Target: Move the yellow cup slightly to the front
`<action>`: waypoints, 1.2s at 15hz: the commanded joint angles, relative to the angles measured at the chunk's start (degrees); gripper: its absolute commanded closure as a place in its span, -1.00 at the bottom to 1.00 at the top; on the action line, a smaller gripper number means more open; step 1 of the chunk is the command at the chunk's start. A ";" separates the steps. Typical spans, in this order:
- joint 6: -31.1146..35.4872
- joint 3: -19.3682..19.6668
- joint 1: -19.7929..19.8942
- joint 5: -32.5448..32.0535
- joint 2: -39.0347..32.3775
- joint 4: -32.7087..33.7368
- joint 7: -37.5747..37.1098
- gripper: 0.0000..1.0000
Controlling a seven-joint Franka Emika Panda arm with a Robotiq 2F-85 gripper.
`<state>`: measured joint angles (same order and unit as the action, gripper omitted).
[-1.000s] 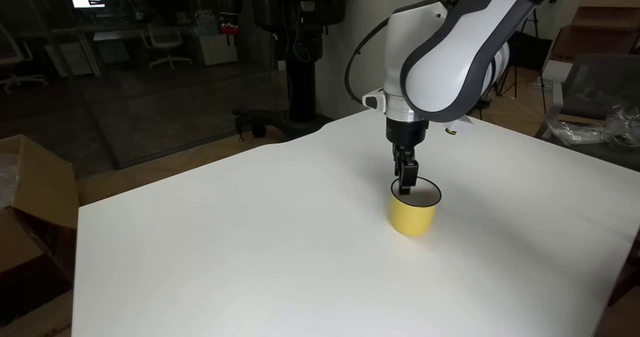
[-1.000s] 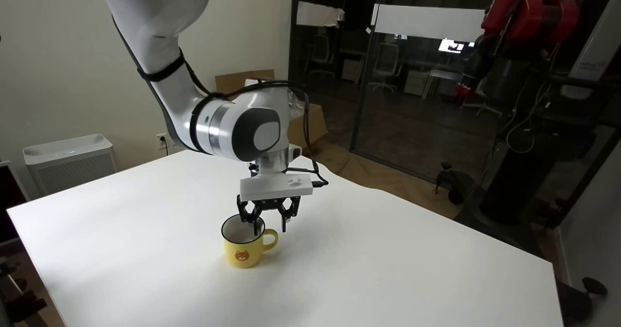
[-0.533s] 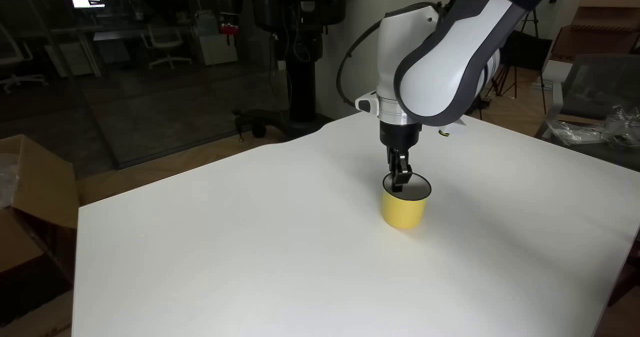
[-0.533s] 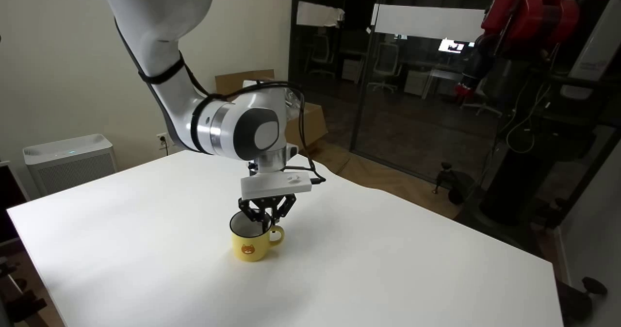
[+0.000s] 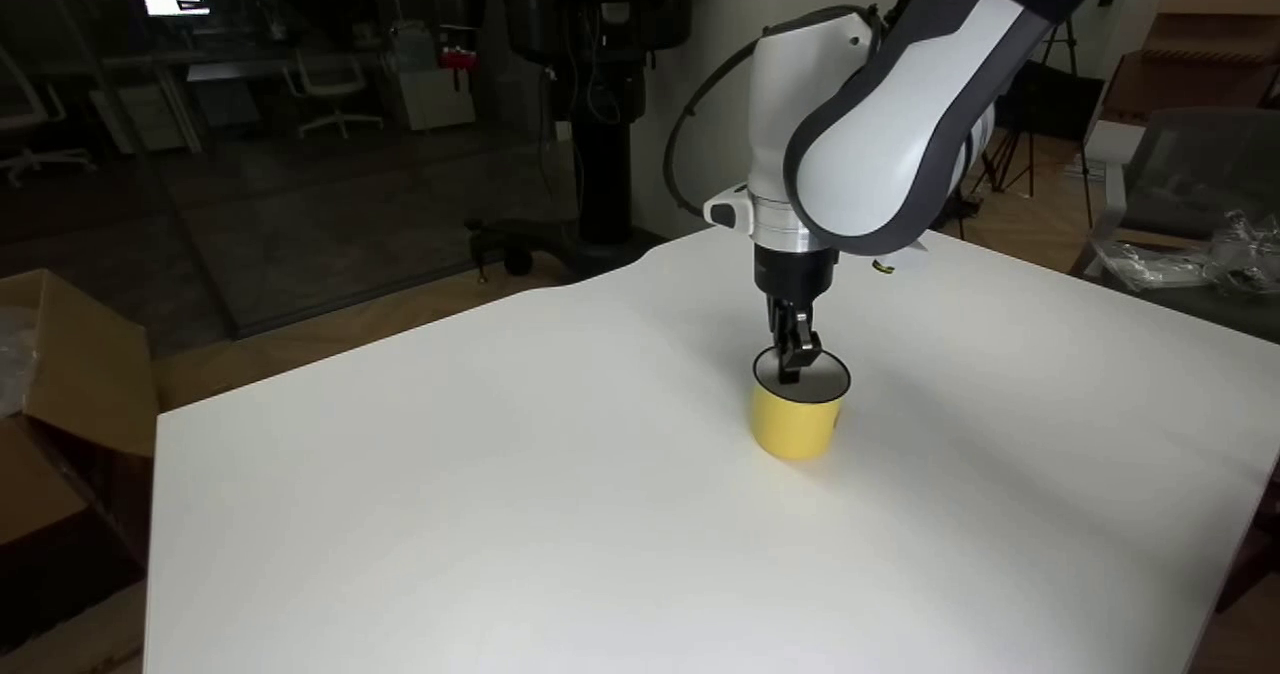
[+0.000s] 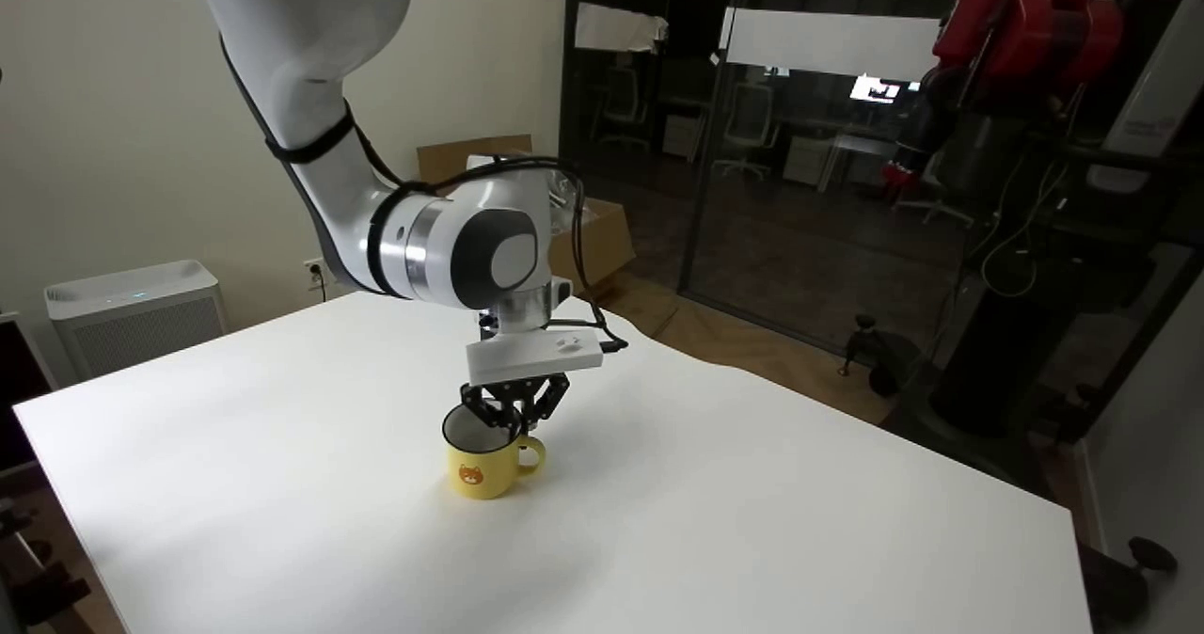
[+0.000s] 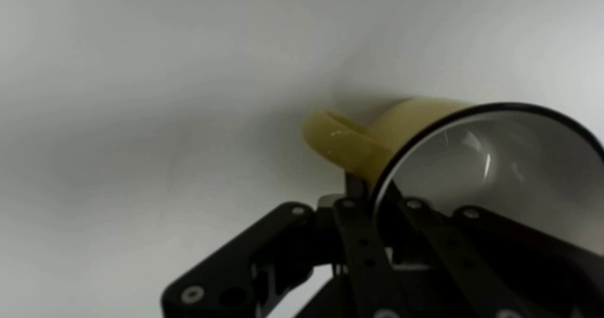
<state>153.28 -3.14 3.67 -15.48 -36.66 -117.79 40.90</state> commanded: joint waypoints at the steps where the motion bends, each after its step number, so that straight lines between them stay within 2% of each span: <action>1: 0.20 -0.75 0.50 0.54 0.11 0.20 -1.50 0.95; 5: -3.05 -2.47 3.23 8.09 -1.03 4.51 -5.11 0.95; 9: -6.89 -1.63 5.27 13.52 -4.07 11.75 -8.56 0.95; 14: -7.21 0.73 6.63 15.49 -8.12 19.31 -17.08 0.95; 18: -6.79 4.23 5.06 15.10 -11.20 23.26 -27.04 0.95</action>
<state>147.69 -1.36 10.45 -0.75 -45.33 -99.17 21.77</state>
